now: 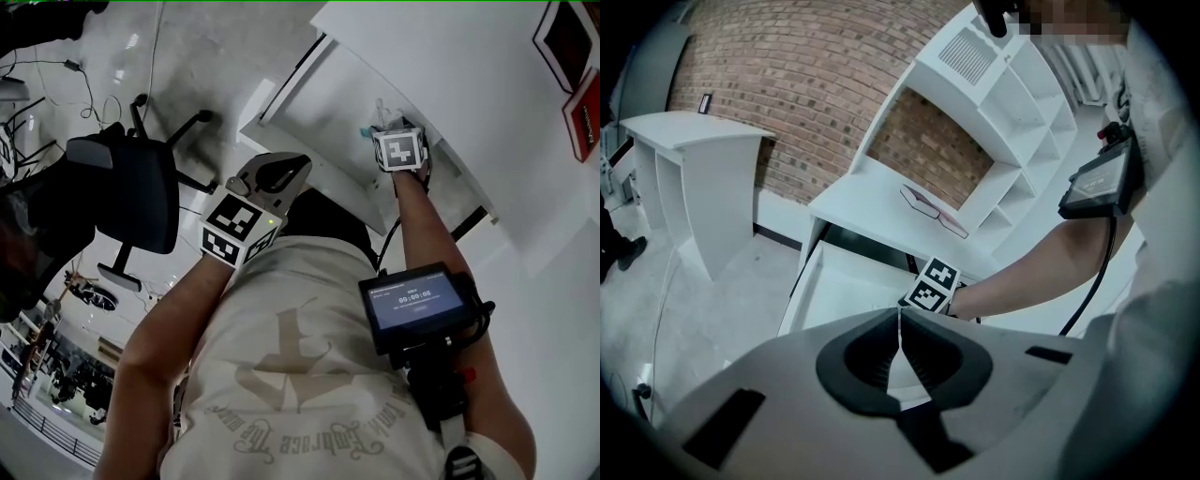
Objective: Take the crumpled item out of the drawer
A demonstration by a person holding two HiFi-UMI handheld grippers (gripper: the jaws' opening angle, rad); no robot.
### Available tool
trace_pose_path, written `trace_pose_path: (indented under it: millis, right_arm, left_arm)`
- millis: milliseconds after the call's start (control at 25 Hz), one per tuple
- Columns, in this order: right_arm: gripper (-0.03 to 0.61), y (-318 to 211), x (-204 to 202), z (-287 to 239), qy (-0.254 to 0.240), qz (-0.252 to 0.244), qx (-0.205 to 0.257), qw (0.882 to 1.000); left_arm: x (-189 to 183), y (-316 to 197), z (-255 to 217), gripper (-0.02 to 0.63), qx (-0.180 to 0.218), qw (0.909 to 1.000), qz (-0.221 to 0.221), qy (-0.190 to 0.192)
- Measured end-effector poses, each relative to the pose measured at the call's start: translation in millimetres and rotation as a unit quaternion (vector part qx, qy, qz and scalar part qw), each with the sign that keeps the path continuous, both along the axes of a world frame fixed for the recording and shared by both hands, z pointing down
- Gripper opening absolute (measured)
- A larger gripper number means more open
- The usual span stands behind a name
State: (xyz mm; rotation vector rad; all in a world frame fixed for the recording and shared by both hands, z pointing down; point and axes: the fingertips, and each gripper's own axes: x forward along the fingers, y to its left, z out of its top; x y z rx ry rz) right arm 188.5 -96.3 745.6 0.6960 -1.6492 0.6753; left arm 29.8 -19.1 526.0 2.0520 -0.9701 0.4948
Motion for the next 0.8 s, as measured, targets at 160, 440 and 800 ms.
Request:
trace_pose_path:
  millis: [160,440,800]
  right_arm:
    - [0.331,10,-5,3,-0.006,0.001,-0.032,0.999]
    - [0.330,7,-42,36,-0.012,-0.043,-0.057,0.997]
    - [0.287,15,-39,36,-0.016,-0.056,-0.078,0.995]
  left_arm:
    - [1,0,0,0.028,-0.004,1.0000,0.002,0.000]
    - [-16,-15,16,0.028,-0.011,0.9999,-0.004,-0.001]
    - [-12,-14,20,0.028,-0.008,0.9999,-0.012,-0.009]
